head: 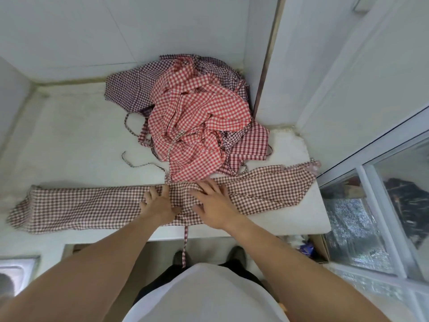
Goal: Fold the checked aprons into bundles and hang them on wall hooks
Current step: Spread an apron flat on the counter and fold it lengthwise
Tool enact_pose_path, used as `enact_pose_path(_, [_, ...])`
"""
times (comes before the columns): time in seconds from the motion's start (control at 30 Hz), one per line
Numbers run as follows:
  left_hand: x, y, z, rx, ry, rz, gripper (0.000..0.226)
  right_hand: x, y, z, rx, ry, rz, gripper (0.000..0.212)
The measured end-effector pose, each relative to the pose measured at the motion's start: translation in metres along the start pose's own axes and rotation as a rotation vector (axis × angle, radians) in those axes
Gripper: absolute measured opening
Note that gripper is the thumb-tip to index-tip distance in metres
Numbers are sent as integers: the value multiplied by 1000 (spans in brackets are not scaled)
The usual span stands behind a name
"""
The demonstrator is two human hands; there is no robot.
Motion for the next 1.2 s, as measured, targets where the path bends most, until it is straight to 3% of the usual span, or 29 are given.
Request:
enact_pose_path(0.23, [-13, 13, -15, 172, 311, -99, 85, 69, 9, -37, 23, 180, -210, 69])
enact_pose_path(0.33, [-40, 24, -10, 227, 334, -78, 95, 100, -7, -52, 3, 227, -235, 83])
enact_pose_path(0.5, [-93, 29, -2, 205, 175, -119, 74, 133, -40, -70, -59, 313, -213, 110])
enact_pose_path(0.57, [-105, 30, -1, 187, 187, -156, 73, 131, -50, -68, -113, 392, -209, 99])
enact_pose_path(0.63, [-106, 32, 0, 171, 199, -165, 72, 115, -54, -59, -149, 519, -326, 78])
enact_pose_path(0.7, [-98, 35, -1, 156, 193, -162, 71, 80, -56, -47, 14, 637, -440, 69])
enact_pose_path(0.77, [-95, 39, -4, 143, 193, -181, 70, 25, -43, -30, 286, 567, -344, 66])
enact_pose_path(0.83, [-85, 42, -9, 128, 201, -182, 67, -28, -13, -12, 400, 357, -122, 64])
enact_pose_path(0.9, [-78, 47, -13, 100, 207, -171, 64, -78, 25, 13, 324, 190, -10, 57])
enact_pose_path(1.0, [-75, 48, -16, 90, 267, -128, 65, -114, 68, 36, 116, 156, 20, 62])
enact_pose_path(1.1, [-113, 35, -15, 251, 379, -255, 65, -118, 88, 42, 68, 195, -47, 77])
enact_pose_path(1.2, [-175, 29, -2, 382, 304, -308, 49, -115, 91, 45, 16, 208, -99, 77])
Point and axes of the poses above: each hand's wrist, its own z-axis towards the middle knuckle, its own y-axis out of the palm, x = y × z, the point moved 3 cm from there along z, towards the middle knuckle, and after that the axes turned 4 degrees about y, right-handed, at the moved point
